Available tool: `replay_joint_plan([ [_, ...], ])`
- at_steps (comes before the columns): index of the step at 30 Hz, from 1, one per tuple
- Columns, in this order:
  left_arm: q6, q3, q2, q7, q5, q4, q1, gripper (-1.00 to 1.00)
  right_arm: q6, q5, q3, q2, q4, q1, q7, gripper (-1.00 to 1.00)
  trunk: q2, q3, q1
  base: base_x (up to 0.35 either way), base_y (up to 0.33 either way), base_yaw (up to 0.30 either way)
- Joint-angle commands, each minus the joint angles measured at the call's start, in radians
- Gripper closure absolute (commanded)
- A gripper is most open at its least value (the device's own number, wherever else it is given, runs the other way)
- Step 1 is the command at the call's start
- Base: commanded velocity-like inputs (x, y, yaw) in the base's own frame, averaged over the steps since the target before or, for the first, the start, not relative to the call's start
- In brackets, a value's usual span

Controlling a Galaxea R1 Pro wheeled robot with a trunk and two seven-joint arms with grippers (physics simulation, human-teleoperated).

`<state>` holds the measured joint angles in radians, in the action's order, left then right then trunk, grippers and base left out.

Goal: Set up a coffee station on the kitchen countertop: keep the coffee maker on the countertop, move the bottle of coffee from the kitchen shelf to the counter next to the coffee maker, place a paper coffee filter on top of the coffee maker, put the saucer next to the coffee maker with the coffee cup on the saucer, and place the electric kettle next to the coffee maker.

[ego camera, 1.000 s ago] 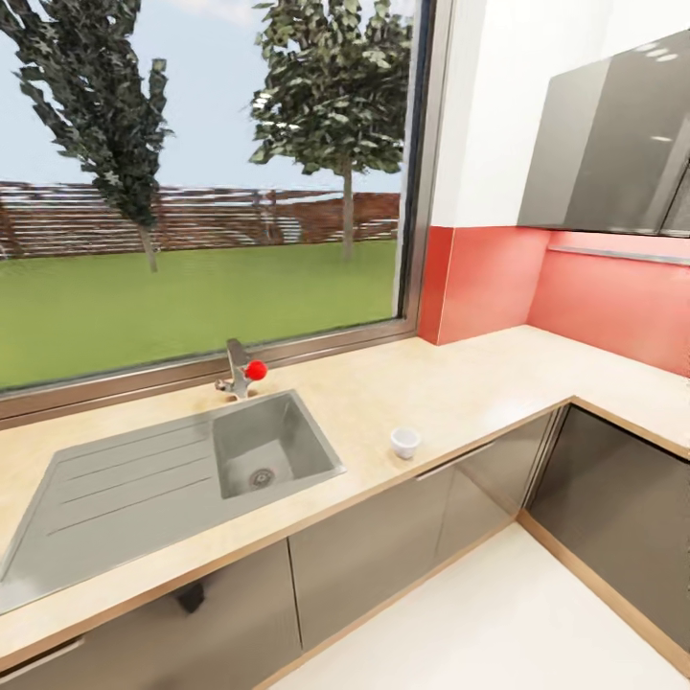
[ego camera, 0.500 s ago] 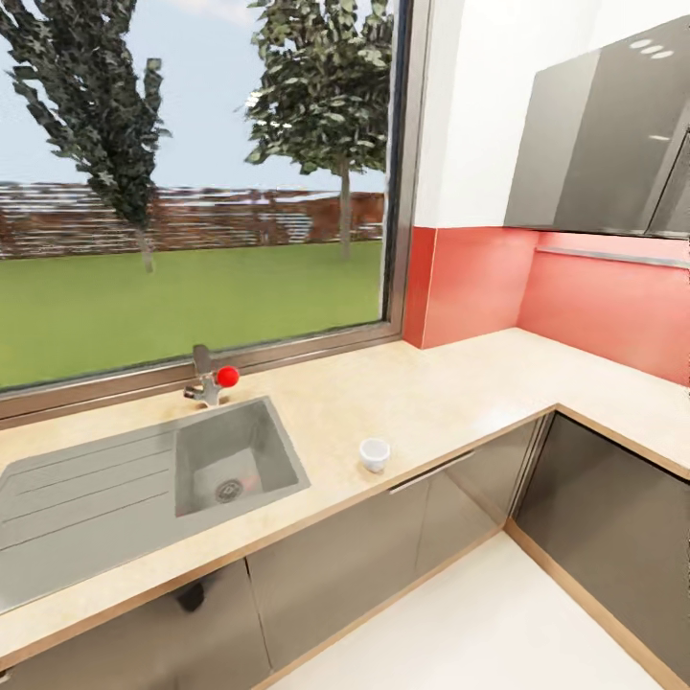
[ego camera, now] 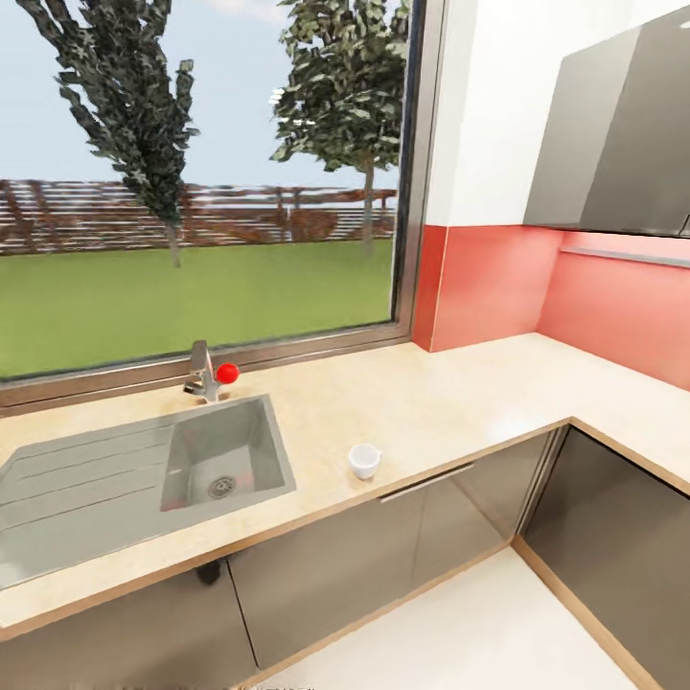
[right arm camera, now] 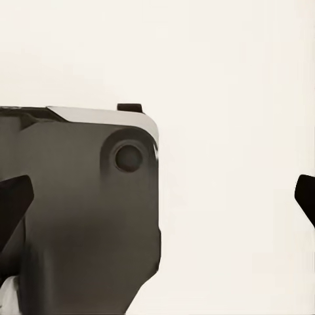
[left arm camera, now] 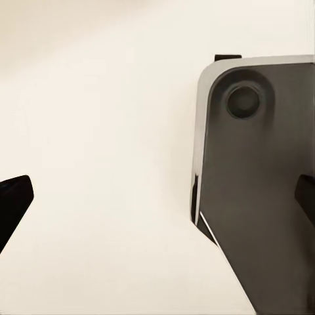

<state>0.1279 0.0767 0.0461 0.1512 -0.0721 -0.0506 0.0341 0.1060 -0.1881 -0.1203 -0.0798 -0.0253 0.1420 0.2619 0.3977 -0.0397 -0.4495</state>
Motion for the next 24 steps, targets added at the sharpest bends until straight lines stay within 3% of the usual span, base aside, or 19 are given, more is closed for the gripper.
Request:
replay_joint_plan([
  [1,0.004,0.008,0.0,0.002,-0.008,0.001,0.001,-1.0,0.003,-0.01,-0.009,0.0,0.001,0.001,0.003,-1.0,0.002,-0.003,-0.001,0.003,-0.273,0.239],
  [24,0.006,0.01,0.0,0.004,-0.006,0.001,0.001,-1.0,0.003,-0.01,-0.009,-0.001,0.0,0.001,0.003,-1.0,0.002,-0.019,-0.001,0.0,-0.273,0.241],
])
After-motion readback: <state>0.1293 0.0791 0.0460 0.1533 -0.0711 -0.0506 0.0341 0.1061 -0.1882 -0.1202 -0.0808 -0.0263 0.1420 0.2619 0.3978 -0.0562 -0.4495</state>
